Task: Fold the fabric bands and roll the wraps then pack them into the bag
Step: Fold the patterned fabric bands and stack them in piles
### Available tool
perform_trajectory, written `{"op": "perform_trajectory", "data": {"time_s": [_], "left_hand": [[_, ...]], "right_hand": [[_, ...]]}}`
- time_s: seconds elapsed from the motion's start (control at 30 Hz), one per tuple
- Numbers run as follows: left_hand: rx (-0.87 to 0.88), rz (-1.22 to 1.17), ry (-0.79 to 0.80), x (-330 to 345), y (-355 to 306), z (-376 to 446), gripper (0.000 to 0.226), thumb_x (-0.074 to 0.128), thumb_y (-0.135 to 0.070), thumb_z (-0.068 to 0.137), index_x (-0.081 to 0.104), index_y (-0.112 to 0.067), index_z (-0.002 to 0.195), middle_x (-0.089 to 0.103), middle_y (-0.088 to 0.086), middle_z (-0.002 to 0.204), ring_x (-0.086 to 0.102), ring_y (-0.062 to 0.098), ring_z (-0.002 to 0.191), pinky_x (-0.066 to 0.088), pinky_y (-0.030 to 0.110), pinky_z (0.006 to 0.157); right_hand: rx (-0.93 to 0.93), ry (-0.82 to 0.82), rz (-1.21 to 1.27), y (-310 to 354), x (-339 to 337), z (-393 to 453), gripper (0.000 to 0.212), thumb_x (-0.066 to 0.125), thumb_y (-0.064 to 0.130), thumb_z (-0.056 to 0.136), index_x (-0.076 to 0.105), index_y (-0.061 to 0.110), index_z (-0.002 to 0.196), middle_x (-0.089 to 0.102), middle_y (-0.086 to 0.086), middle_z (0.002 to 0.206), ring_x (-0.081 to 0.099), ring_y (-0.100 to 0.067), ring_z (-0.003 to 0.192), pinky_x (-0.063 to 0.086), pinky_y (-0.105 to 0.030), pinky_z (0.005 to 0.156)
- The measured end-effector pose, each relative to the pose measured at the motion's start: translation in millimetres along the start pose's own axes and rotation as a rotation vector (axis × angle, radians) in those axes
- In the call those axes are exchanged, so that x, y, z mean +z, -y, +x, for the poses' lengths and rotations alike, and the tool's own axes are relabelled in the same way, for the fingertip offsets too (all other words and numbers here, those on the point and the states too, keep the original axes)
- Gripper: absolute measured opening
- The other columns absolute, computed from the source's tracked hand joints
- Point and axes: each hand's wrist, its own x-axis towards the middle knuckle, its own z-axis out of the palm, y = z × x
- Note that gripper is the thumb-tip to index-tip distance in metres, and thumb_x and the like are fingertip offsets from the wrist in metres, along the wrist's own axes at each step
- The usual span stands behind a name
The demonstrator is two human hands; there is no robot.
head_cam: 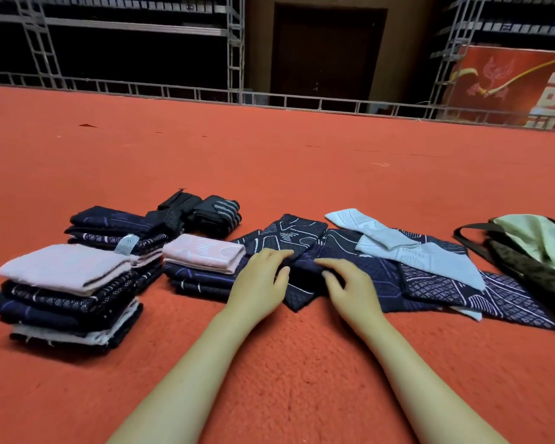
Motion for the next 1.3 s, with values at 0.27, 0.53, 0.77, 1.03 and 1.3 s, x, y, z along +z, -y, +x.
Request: {"op": "perform_trajectory", "data": {"time_s": [0.27,0.53,0.77,1.03,1.3], "left_hand": [[0.164,-0.001,-0.055,11,-5,5,0.038,0.049,-0.029,0.087,0.058,-0.023,0.123,0.062,-0.008,0.121,0.053,0.011,0.115,0.027,0.033,0.112],[0.039,-0.274,-0.199,2,-1,7,0.034,0.054,-0.004,0.09,0.063,-0.021,0.118,0.064,-0.006,0.118,0.055,0.006,0.112,0.034,0.01,0.097],[0.213,-0.099,-0.362,2,-8,5,0.035,0.051,-0.022,0.085,0.065,-0.019,0.116,0.058,-0.002,0.102,0.05,0.012,0.098,0.036,0.019,0.092],[0.357,-0.183,-0.206,5,-32,-9,0.041,0.054,-0.025,0.088,0.052,-0.026,0.129,0.062,-0.013,0.11,0.056,0.006,0.099,0.041,0.017,0.088],[0.077,-0.53,-0.15,-6,-36,-6,0.034,0.056,-0.008,0.09,0.062,-0.034,0.113,0.062,-0.024,0.115,0.055,-0.007,0.109,0.04,0.013,0.097]], "right_hand": [[0.108,-0.259,0.4,13,-58,-1,0.036,0.045,-0.001,0.093,0.061,0.029,0.105,0.062,0.019,0.11,0.052,0.014,0.106,0.035,-0.004,0.093],[0.003,-0.058,0.184,9,-53,-5,0.029,0.069,0.015,0.084,0.066,0.022,0.111,0.065,0.016,0.108,0.054,0.01,0.104,0.035,-0.006,0.091],[-0.007,-0.194,0.296,24,-58,-3,0.022,0.06,0.005,0.088,0.068,0.023,0.097,0.066,0.016,0.099,0.059,0.004,0.098,0.042,-0.012,0.088],[0.113,-0.391,0.633,39,-83,2,0.021,0.055,0.003,0.091,0.069,0.018,0.095,0.069,0.011,0.097,0.061,0.004,0.092,0.044,-0.011,0.082],[0.166,-0.505,0.449,12,-94,7,0.016,0.056,0.01,0.092,0.067,0.022,0.097,0.067,0.012,0.098,0.059,0.003,0.094,0.043,-0.012,0.085]]}}
